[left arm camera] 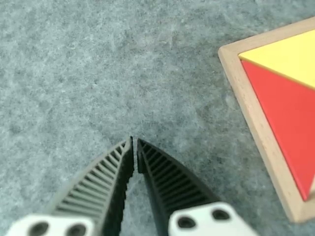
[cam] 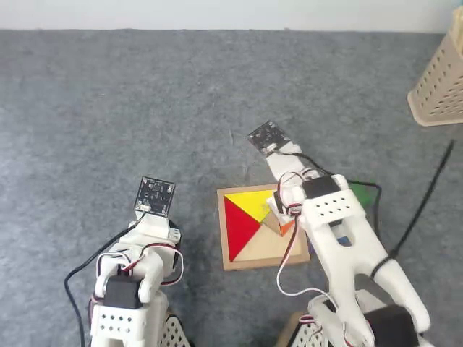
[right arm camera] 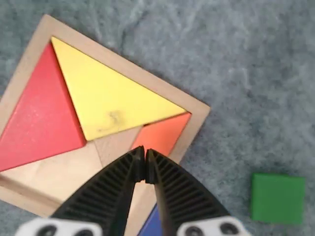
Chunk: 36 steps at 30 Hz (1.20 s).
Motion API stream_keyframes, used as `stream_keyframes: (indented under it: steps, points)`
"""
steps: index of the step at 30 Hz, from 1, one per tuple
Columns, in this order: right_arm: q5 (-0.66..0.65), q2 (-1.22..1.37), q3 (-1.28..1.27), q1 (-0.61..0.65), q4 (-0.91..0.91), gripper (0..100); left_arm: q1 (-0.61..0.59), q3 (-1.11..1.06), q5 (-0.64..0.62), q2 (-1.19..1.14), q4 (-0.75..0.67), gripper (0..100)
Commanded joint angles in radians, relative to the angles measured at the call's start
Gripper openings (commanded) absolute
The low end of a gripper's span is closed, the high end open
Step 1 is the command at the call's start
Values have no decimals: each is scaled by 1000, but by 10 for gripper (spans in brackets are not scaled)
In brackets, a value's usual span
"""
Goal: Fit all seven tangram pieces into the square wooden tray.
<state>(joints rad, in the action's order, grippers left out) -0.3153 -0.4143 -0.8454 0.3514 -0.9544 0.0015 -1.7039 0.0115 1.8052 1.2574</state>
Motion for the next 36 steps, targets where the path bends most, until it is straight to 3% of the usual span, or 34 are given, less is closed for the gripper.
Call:
stream_keyframes:
  steps: [1, 6, 10, 17, 21, 30, 36]
  points:
    - [9, -38, 38, -117, -50, 10, -6, 19, -5, 21, 6, 12]
    - [11, 47, 195, -331, -226, 80, -6, 19, -5, 21, 6, 12]
    - [14, 140, 287, -412, -242, 140, -6, 19, -5, 21, 6, 12]
    - [341, 452, 494, -446, -251, 174, -6, 19, -5, 21, 6, 12]
    - [399, 621, 655, -446, -306, 219, -6, 19, -5, 21, 6, 12]
    - [505, 842, 829, -463, -341, 221, -6, 19, -5, 21, 6, 12]
    - [506, 828, 824, -495, -381, 139, -6, 19, -5, 21, 6, 12]
